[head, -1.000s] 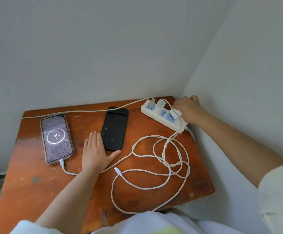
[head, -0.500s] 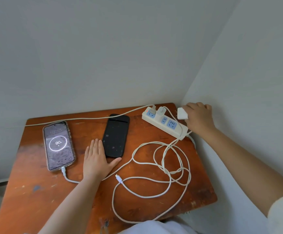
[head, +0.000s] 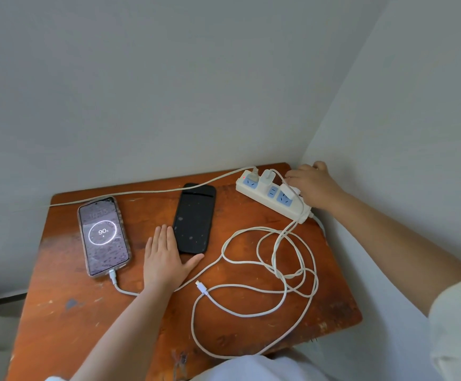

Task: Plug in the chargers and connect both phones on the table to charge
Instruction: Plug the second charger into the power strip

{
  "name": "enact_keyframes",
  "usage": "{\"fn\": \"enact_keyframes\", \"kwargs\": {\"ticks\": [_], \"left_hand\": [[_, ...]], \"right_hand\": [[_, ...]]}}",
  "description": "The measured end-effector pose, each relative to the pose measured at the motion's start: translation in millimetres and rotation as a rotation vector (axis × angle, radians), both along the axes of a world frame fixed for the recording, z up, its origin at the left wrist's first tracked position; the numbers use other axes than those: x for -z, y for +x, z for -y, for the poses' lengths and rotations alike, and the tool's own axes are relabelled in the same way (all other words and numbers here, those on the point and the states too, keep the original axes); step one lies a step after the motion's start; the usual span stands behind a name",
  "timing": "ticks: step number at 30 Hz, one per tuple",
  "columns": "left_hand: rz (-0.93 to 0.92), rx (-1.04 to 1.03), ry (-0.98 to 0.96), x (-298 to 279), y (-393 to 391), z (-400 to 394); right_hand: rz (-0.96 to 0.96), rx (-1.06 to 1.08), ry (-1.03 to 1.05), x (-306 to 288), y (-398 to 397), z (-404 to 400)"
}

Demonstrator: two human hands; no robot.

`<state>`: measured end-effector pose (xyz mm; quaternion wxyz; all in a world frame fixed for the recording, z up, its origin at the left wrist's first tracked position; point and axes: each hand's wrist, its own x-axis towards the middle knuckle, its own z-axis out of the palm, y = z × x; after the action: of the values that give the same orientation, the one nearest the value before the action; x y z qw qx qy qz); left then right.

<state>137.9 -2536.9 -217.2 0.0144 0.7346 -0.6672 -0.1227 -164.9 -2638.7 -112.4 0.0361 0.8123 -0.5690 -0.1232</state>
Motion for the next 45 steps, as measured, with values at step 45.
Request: {"fn": "enact_keyframes", "kwargs": {"ticks": [45], "left_hand": [[-0.010, 0.150, 0.066, -5, -2, 4]], "right_hand": [[-0.030, 0.078, -0.072, 11, 22, -23]]}}
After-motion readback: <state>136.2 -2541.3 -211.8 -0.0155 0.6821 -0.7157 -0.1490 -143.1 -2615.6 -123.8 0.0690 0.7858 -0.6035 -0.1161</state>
